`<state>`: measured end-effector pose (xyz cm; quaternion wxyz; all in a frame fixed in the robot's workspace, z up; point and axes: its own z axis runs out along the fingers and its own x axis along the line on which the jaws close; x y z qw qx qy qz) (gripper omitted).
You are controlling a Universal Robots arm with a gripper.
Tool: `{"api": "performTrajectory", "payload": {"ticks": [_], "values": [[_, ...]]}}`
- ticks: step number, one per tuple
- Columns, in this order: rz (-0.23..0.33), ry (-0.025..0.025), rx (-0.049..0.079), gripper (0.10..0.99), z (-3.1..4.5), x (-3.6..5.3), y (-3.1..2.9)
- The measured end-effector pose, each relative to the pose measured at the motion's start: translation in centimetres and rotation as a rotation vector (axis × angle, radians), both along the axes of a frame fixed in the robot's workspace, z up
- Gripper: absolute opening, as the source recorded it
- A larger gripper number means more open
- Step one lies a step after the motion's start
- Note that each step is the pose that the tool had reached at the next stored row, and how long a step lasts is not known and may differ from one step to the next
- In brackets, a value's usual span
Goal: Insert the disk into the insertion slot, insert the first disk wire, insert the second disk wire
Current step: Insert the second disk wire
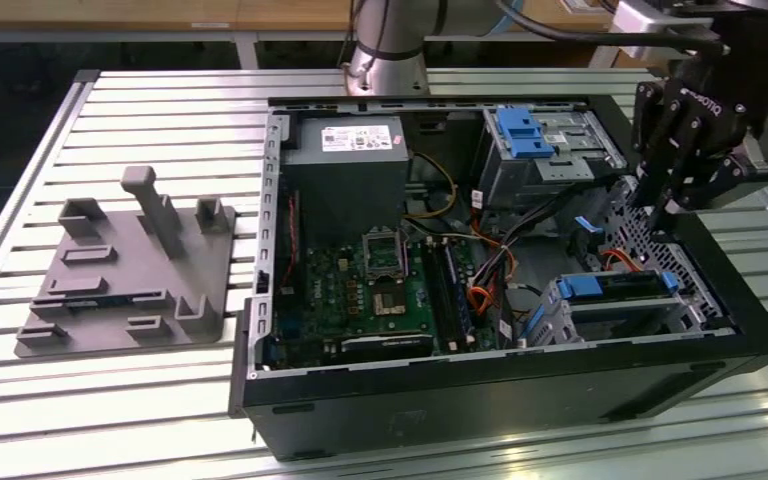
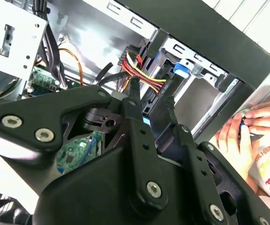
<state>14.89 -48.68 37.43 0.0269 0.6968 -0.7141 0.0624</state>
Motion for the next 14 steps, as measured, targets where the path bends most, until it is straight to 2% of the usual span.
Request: {"api": "performTrajectory", "payload": {"ticks": [1, 3, 6, 11, 14], "values": [[0.0, -0.0036, -0.003, 0.365, -0.08, -0.4, 0.01], [0.0, -0.0051, -0.012, 0.365, -0.23, -1.28, 0.08], [0.0, -0.0047, -0.042, 0.365, -0.35, -2.44, 0.41], [0.001, -0.0047, -0.074, 0.365, -0.62, -3.36, 1.83], [0.007, -0.0044, -0.102, 0.365, -0.73, -3.74, 2.2]]}}
